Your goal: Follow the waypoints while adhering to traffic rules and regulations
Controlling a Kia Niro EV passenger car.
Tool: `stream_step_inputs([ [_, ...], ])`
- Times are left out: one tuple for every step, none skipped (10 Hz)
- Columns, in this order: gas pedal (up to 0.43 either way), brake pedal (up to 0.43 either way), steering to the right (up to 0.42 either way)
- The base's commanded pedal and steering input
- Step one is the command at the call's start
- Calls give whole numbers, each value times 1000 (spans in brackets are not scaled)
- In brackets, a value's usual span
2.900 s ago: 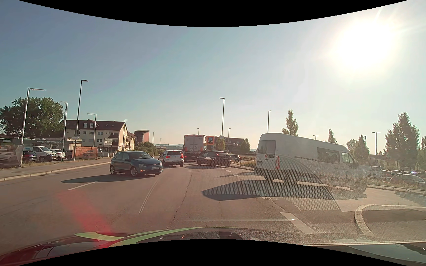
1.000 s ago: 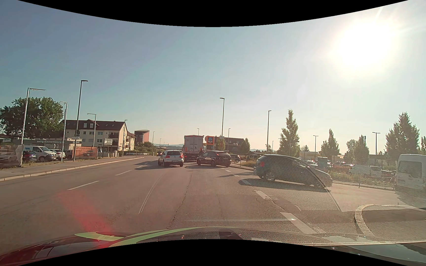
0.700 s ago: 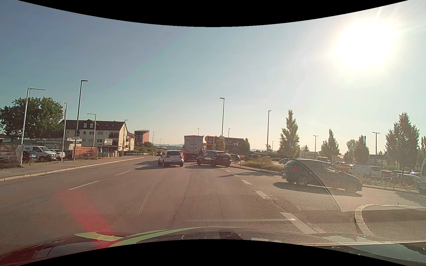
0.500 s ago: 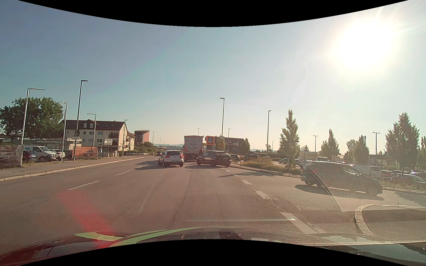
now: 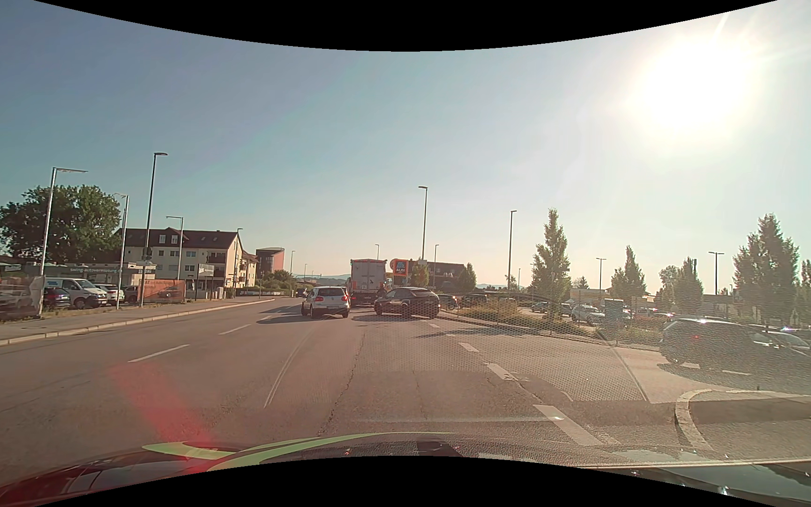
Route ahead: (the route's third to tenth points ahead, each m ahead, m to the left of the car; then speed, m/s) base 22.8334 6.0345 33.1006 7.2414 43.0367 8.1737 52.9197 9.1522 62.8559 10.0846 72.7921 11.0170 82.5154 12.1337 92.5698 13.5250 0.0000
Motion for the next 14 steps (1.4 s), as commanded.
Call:
stream_step_inputs([
  [0, 213, -19],
  [0, 183, -19],
  [0, 171, -19],
  [0, 152, -19],
  [0, 110, -19],
  [0, 30, -19],
  [0, 0, -19],
  [0, 0, -19],
  [0, 0, -20],
  [0, 0, -23],
  [0, 0, -27],
  [8, 0, -29],
  [59, 0, -29],
  [87, 0, -28],
])
